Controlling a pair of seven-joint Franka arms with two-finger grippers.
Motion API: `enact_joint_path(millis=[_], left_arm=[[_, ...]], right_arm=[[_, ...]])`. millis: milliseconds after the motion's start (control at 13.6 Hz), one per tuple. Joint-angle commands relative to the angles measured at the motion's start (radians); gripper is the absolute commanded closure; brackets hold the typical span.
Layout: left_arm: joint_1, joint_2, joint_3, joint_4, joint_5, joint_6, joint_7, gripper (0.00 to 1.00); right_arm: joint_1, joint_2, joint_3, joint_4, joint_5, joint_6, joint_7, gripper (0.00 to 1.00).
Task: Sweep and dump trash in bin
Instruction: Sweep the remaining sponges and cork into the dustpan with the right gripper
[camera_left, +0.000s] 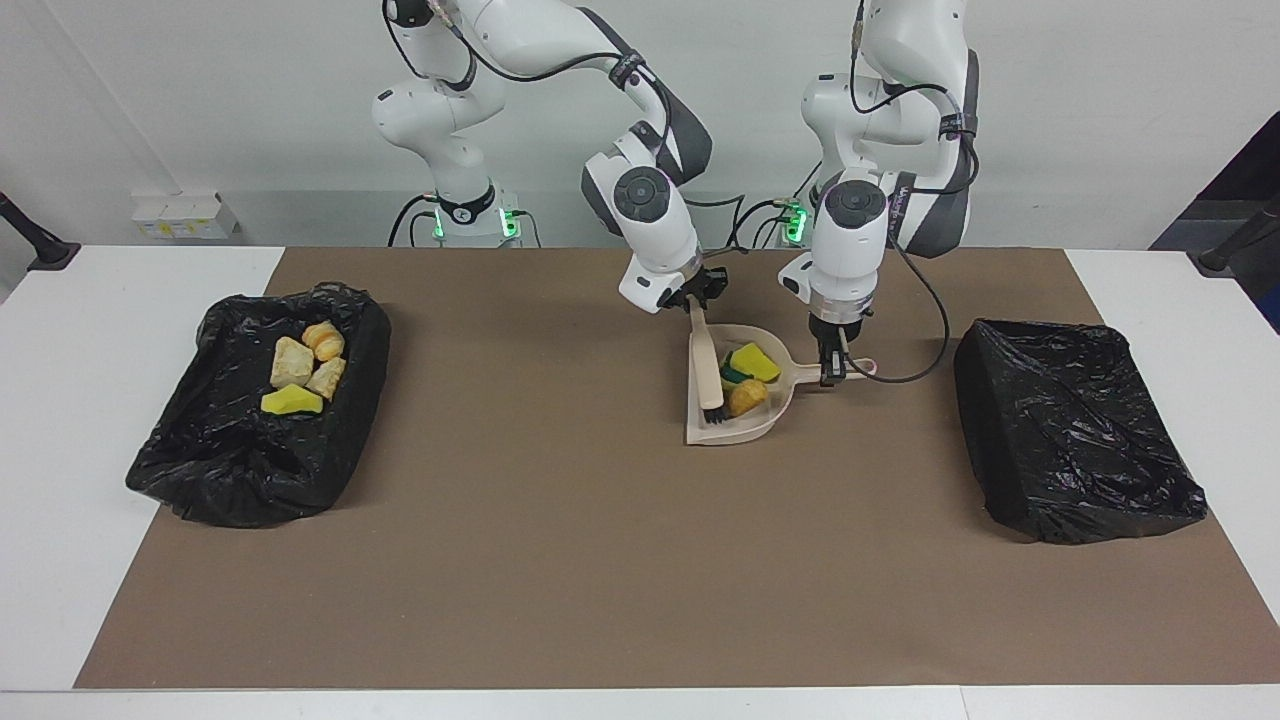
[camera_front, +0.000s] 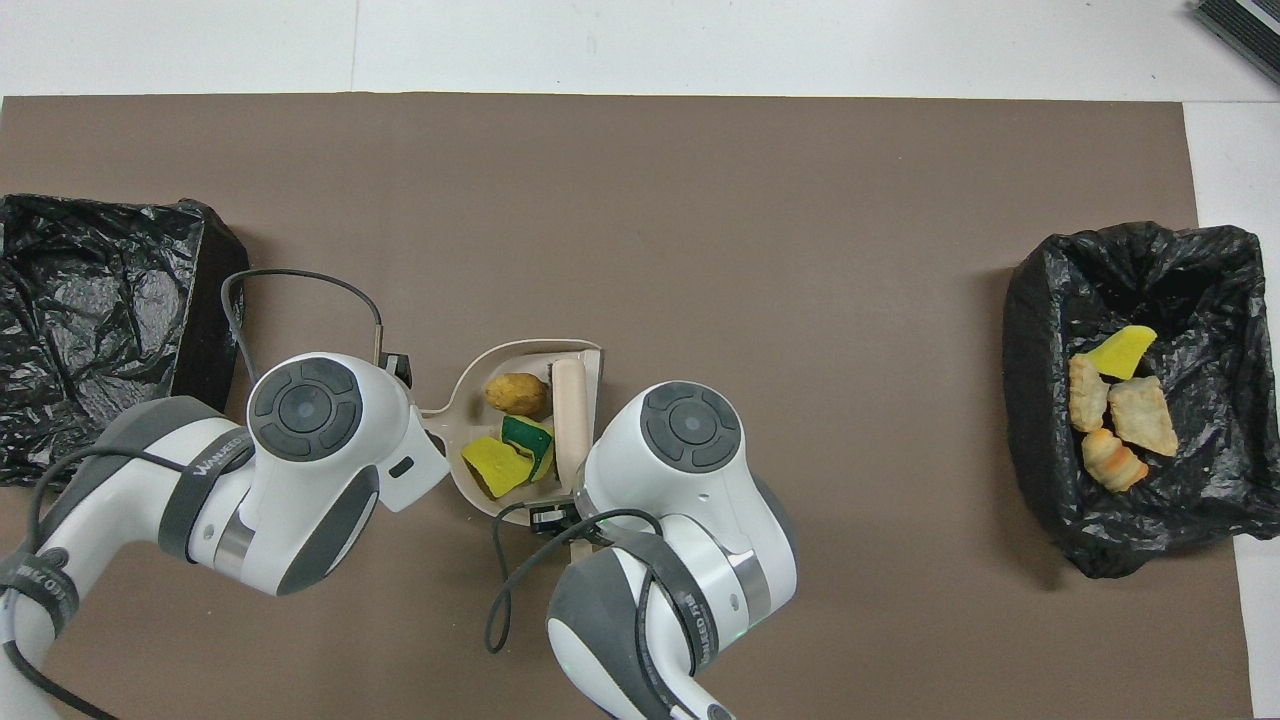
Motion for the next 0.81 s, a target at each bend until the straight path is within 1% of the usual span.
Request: enact_joint_path(millis=[0, 74, 147, 221, 368, 515, 588, 735], left_arm=[[0.014, -0.010, 0.007, -0.029, 0.022, 0.026, -0.004, 1.00], [0.019, -0.008, 0.008, -0.026, 0.024, 0.026, 0.003, 1.00], [0.035, -0.004, 0.007, -0.014, 0.024, 0.017, 0.016, 1.00], [0.060, 0.007, 0.007, 0.009, 0.024, 0.010, 0.034, 1.00], [0.072, 0.007, 0.008, 0.034, 0.022, 0.005, 0.048, 1.00], [0.143, -0.017, 0.007, 0.055, 0.022, -0.007, 0.136, 1.00], [0.163, -0.034, 0.010, 0.069, 0.018, -0.026, 0.179, 1.00], [0.244, -0.062, 0.011, 0.112, 0.008, -0.085, 0.244, 1.00]], right_arm=[[-0.078, -0.062, 0.001, -0.003, 0.012, -0.122, -0.045, 1.00], [-0.098, -0.081, 0.000, -0.003, 0.000, -0.165, -0.045, 1.00], [-0.118, -0.098, 0.000, -0.003, -0.038, -0.203, -0.044, 1.00], [-0.127, -0.115, 0.000, -0.003, -0.073, -0.237, -0.041, 1.00], [-0.135, -0.134, -0.002, -0.003, -0.130, -0.288, -0.035, 1.00], [-0.123, -0.149, 0.003, -0.012, -0.187, -0.294, -0.019, 1.00], [-0.118, -0.155, 0.004, -0.017, -0.193, -0.294, 0.007, 1.00], [-0.074, -0.170, 0.004, -0.032, -0.213, -0.286, 0.044, 1.00]])
